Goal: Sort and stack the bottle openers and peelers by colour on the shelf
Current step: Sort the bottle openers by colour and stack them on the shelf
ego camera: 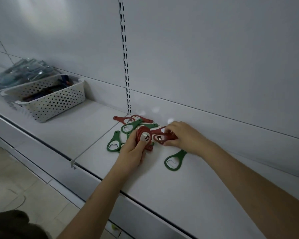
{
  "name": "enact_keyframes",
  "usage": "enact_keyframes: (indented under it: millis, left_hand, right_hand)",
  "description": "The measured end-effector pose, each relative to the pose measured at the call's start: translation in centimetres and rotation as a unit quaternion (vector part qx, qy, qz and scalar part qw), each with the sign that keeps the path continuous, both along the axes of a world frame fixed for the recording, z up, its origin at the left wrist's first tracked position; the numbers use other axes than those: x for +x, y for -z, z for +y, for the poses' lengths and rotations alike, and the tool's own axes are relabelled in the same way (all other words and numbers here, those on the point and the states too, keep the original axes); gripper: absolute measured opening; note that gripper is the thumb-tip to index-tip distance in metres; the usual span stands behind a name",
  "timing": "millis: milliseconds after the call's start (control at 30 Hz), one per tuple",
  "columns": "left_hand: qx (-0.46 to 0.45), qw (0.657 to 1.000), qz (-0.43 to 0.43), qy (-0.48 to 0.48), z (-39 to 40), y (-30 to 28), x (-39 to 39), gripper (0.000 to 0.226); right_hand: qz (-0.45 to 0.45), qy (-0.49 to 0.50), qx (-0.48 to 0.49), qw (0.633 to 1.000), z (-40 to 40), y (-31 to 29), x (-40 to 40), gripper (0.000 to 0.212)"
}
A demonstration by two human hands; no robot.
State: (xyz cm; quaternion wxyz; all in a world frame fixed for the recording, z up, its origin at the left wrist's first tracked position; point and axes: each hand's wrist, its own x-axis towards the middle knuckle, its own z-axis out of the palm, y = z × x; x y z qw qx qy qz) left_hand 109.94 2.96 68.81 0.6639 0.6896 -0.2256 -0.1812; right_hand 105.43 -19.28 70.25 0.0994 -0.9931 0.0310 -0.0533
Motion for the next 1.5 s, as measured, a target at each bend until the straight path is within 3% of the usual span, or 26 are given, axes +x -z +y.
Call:
enact_keyframes:
  millis: [200, 233, 300, 400, 500, 600, 700, 800, 967, 1100, 1233, 1367, 1500]
  left_hand:
    - [-0.007, 1.000, 0.010, 0.004, -0.1, 0.0, 0.0, 0.019]
    - [-0.008, 1.000, 0.008, 0.008, -0.1, 0.0, 0.0, 0.017]
    - [-0.016, 1.000, 0.012, 0.017, 0.0, -0.2, -0.1, 0.016]
    - [-0.028, 0.999, 0.037, 0.026, 0.2, -0.5, 0.0, 0.016]
    - [-0.092, 0.988, 0.117, 0.039, -0.1, -0.5, 0.6, 0.022]
    - [-0.164, 0.966, 0.190, 0.061, -1.3, -0.4, 0.7, 0.050]
    - [-0.180, 0.962, 0.195, 0.058, -2.3, -0.4, 0.1, 0.038]
    - [-0.185, 0.969, 0.161, 0.038, -2.0, 0.0, -0.1, 0.021]
    - [-0.118, 0.992, 0.037, 0.021, -0.9, 0.5, -0.4, 0.017]
    - [-0.160, 0.976, 0.139, 0.041, -0.8, 0.4, -0.1, 0.025]
    - [-0.179, 0.977, 0.106, 0.037, -0.4, 0.0, -0.2, 0.027]
    - [-0.227, 0.967, 0.117, 0.014, 0.2, -0.5, 0.4, 0.023]
    - [-0.169, 0.983, 0.065, 0.013, 0.8, -0.8, 2.0, 0.022]
  right_hand:
    - [-0.057, -0.048, -0.260, 0.963, 1.1, 2.0, -0.1, 0.028]
    - [-0.054, -0.037, -0.276, 0.959, 1.4, 2.2, 0.0, 0.021]
    - [-0.053, -0.024, -0.284, 0.957, 1.8, 1.9, 0.1, 0.030]
    - [-0.032, 0.012, -0.247, 0.969, 2.0, 0.7, 0.0, 0.026]
    - [-0.093, 0.123, -0.076, 0.985, 2.5, -0.6, -1.6, 0.020]
    - [-0.228, 0.177, 0.076, 0.954, 5.1, -1.7, -3.5, 0.012]
    - [-0.284, 0.169, 0.122, 0.936, 8.9, -2.0, -4.1, 0.012]
    - [-0.302, 0.165, 0.118, 0.932, 10.5, -0.9, -3.9, 0.015]
    - [-0.316, 0.111, 0.020, 0.942, 11.1, 0.5, -4.4, 0.008]
    - [-0.285, 0.074, -0.017, 0.956, 11.1, 0.6, -4.7, 0.019]
    - [-0.229, 0.000, -0.072, 0.971, 10.1, -0.9, -5.9, 0.037]
    - [-0.268, 0.100, -0.026, 0.958, 6.9, -2.1, -5.8, 0.033]
    - [-0.105, 0.144, 0.038, 0.983, 2.6, -0.7, -2.8, 0.036]
